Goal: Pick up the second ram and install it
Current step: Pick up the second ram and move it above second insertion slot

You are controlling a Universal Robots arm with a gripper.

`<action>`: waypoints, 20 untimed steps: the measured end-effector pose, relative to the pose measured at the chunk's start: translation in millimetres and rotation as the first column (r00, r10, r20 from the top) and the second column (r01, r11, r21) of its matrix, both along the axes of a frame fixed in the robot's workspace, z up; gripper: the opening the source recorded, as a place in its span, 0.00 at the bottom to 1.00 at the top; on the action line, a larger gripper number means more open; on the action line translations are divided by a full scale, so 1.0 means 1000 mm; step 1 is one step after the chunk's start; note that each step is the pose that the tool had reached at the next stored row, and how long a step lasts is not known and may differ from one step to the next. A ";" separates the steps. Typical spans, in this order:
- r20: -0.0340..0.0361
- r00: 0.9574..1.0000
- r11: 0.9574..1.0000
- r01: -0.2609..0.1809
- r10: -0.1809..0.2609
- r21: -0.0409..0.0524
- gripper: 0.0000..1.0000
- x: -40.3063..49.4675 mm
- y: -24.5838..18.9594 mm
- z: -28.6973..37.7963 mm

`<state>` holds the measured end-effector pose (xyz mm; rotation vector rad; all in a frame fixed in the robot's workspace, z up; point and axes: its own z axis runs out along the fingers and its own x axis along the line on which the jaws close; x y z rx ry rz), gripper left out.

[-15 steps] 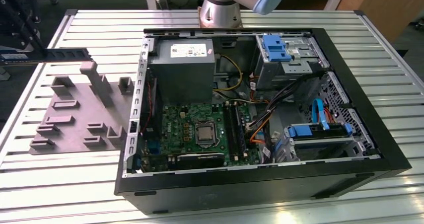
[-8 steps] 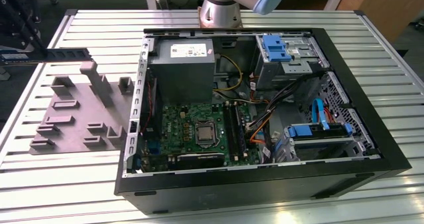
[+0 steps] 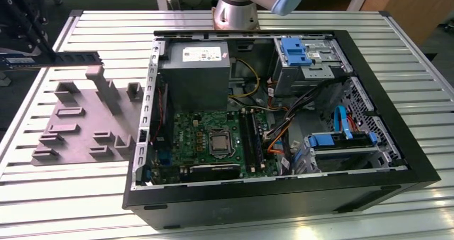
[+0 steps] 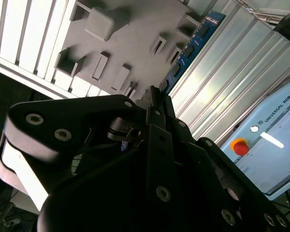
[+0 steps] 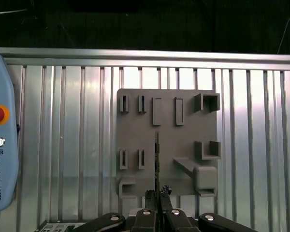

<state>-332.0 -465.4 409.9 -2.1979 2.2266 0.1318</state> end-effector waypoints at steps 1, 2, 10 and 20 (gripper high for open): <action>0.000 1.000 1.000 0.000 0.000 0.000 0.14 0.0011 0.0000 0.0000; 0.000 1.000 1.000 0.000 0.000 0.000 0.14 0.0022 0.0000 0.0000; 0.000 1.000 1.000 0.000 0.000 0.000 0.14 0.0110 0.0000 0.0000; 0.000 1.000 1.000 0.000 0.000 0.000 0.14 0.0222 0.0000 0.0000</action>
